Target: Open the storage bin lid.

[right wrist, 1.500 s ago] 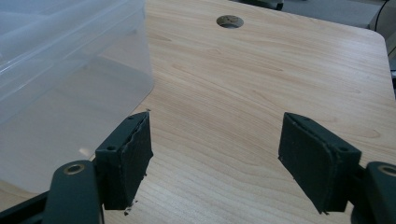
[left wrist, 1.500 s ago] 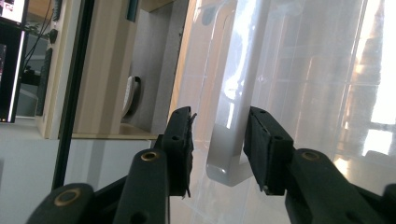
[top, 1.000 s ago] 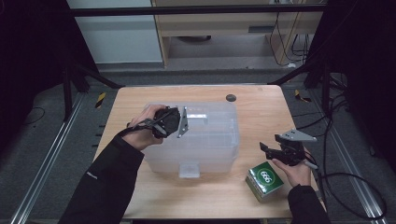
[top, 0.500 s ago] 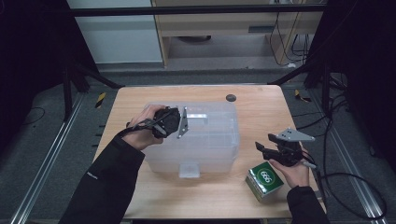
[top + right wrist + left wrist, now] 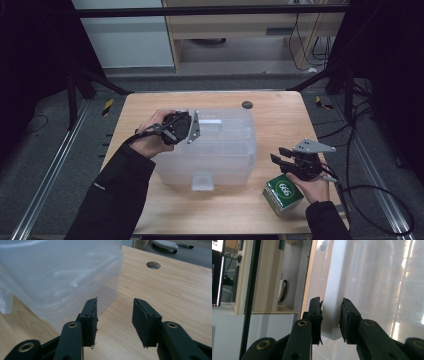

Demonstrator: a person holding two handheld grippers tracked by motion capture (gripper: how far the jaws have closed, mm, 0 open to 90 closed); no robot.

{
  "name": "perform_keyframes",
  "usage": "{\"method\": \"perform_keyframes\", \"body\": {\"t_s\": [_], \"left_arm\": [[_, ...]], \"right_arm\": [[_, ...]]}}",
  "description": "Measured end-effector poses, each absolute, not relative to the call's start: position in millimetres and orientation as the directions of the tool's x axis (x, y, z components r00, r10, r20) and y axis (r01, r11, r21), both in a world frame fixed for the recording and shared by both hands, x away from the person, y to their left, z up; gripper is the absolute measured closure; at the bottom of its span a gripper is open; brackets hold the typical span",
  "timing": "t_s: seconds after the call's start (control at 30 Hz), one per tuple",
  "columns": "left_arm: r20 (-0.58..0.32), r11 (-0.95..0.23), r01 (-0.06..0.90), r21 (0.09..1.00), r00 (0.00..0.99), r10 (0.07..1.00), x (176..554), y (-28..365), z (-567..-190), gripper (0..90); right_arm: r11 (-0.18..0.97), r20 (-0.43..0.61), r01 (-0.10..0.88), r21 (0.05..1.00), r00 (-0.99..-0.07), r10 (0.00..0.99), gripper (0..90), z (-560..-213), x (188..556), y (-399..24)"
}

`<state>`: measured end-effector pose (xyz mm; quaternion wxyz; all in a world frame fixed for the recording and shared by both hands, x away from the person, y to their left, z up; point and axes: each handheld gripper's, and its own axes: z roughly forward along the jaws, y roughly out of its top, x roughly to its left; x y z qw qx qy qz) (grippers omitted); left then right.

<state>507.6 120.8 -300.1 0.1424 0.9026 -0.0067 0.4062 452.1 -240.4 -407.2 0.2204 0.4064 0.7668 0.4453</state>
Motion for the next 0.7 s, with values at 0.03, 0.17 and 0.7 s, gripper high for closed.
{"method": "perform_keyframes", "body": {"t_s": [0.03,0.17,0.7], "left_arm": [[0.739,-0.959,-0.128,0.252,0.665,0.105,507.9,120.5,-300.0,72.1],[0.738,-0.958,-0.122,0.26,0.664,0.116,509.9,120.7,-298.3,71.9],[0.731,-0.943,-0.087,0.32,0.656,0.188,524.4,122.9,-288.8,70.3]], "right_arm": [[0.27,0.031,0.431,0.861,-0.575,0.818,62.3,-406.8,451.8,-240.7],[0.262,0.05,0.443,0.858,-0.578,0.814,67.6,-405.7,450.8,-241.2],[0.283,0.081,0.458,0.843,-0.628,0.774,89.7,-401.7,445.5,-227.2]]}}
